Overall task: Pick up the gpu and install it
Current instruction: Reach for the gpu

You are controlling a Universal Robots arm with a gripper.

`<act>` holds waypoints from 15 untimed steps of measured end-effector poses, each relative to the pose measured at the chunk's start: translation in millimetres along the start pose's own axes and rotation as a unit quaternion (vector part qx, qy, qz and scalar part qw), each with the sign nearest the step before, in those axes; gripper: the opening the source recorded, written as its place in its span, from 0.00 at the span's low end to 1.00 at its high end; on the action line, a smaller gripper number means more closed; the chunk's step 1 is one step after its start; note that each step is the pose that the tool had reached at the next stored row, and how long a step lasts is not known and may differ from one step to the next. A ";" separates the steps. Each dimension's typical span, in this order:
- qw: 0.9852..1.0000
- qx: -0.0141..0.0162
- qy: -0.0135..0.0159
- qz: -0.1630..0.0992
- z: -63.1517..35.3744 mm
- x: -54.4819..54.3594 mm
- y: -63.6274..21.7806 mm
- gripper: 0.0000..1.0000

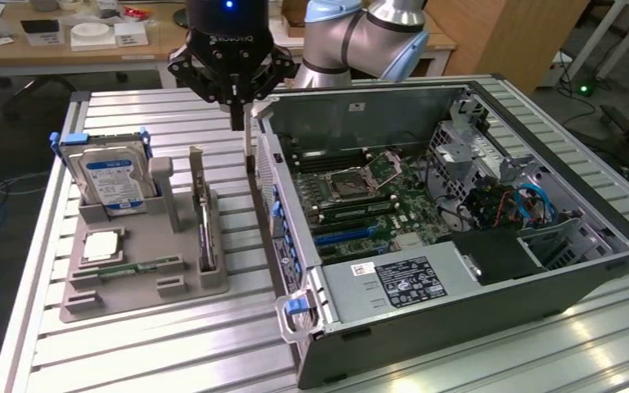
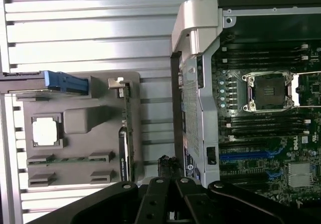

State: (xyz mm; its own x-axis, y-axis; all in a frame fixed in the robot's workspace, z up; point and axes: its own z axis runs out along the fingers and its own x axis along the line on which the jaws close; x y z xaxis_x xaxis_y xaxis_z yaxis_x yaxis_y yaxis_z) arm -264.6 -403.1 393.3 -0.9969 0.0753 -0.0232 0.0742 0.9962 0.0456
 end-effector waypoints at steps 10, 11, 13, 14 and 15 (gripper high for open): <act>1.000 0.000 0.000 0.000 -0.3 13.1 -1.8 0.11; 1.000 0.000 0.000 0.000 -0.4 14.6 -1.9 0.11; 1.000 0.000 0.000 0.000 -0.5 17.5 -2.3 0.11; 1.000 0.000 0.000 0.000 -0.6 19.2 -2.5 0.11; 1.000 0.000 0.000 0.000 -0.6 20.6 -2.7 0.11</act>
State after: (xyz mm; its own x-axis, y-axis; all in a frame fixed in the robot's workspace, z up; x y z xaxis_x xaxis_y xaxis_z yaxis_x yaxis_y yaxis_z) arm -285.4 -404.2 393.3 -0.9969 0.0753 -0.0233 0.0742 0.9962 0.0457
